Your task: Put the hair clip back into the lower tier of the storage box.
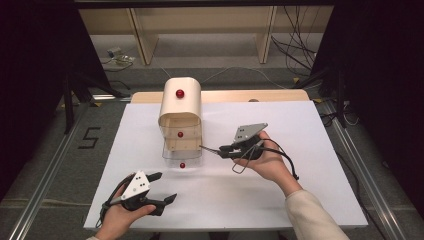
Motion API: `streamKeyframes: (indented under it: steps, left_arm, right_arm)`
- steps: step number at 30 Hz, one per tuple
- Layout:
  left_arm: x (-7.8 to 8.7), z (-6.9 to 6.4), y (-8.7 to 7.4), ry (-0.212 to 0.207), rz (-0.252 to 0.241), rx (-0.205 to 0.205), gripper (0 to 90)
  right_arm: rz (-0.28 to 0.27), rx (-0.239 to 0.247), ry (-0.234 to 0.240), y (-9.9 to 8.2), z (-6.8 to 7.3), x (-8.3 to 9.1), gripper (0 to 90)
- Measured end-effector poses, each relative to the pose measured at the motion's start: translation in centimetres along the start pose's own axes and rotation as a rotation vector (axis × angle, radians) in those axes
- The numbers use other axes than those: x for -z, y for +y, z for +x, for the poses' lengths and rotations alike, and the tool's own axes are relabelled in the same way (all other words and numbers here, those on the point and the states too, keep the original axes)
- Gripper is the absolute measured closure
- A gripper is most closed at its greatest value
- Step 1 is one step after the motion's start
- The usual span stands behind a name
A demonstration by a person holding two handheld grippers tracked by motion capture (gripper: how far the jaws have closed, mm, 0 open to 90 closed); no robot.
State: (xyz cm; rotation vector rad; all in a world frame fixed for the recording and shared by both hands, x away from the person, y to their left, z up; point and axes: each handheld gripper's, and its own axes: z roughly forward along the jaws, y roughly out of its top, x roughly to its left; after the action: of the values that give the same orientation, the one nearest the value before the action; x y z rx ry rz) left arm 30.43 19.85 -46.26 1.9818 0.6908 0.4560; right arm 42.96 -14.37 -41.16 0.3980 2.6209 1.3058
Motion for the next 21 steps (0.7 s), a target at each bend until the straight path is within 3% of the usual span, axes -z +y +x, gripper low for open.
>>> streamKeyframes:
  steps: [21]
  left_arm:
    - [0.0,0.0,0.1,-0.002,-0.003,-0.004,16.1]
  right_arm:
    - [0.009,0.012,0.006,1.2,0.0,-0.7,77.5]
